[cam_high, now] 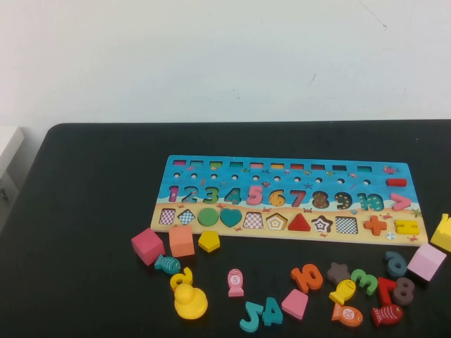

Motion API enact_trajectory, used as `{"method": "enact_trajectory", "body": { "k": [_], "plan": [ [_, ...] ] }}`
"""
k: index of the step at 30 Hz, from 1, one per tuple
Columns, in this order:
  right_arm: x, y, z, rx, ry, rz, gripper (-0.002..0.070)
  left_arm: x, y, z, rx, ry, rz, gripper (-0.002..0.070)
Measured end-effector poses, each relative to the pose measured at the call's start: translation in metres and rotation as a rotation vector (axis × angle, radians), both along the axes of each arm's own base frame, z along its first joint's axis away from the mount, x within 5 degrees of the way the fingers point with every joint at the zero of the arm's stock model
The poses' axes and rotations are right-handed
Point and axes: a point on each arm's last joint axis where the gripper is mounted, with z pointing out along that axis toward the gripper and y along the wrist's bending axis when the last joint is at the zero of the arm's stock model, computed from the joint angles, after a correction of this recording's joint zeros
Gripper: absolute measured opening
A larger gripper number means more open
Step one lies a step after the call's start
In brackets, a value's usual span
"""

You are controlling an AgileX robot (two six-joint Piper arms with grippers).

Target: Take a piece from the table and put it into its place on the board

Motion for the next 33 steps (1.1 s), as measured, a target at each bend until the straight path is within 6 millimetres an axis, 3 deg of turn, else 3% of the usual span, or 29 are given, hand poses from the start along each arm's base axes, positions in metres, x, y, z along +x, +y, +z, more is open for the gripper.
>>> {"method": "enact_trajectory", "body": {
  "k": [6,13,17,22,28,33],
  "plan": [
    [0.0,0.0,0.0,-0.003,0.0,0.001,0.0019,0.054,-0.015,-0.001,-0.04,0.332,-0.054,-0.0001],
    [0.0,0.0,0.0,-0.003,0.0,0.001,0.0019,0.108,-0.081,-0.008,0.148,0.532,-0.355,-0.0001],
    [0.0,0.0,0.0,-0.003,0.0,0.001,0.0019,0.139,-0.123,-0.038,0.275,0.701,-0.488,-0.0001],
    [0.0,0.0,0.0,-0.003,0.0,0.001,0.0019,0.177,-0.157,-0.079,0.375,0.964,-0.571,-0.0001],
    [0.0,0.0,0.0,-0.003,0.0,0.001,0.0018,0.215,-0.178,-0.123,0.433,1.106,-0.6,-0.0001],
    [0.0,0.0,0.0,-0.003,0.0,0.001,0.0018,0.231,-0.186,-0.138,0.441,1.1,-0.6,-0.0001]
  ]
}}
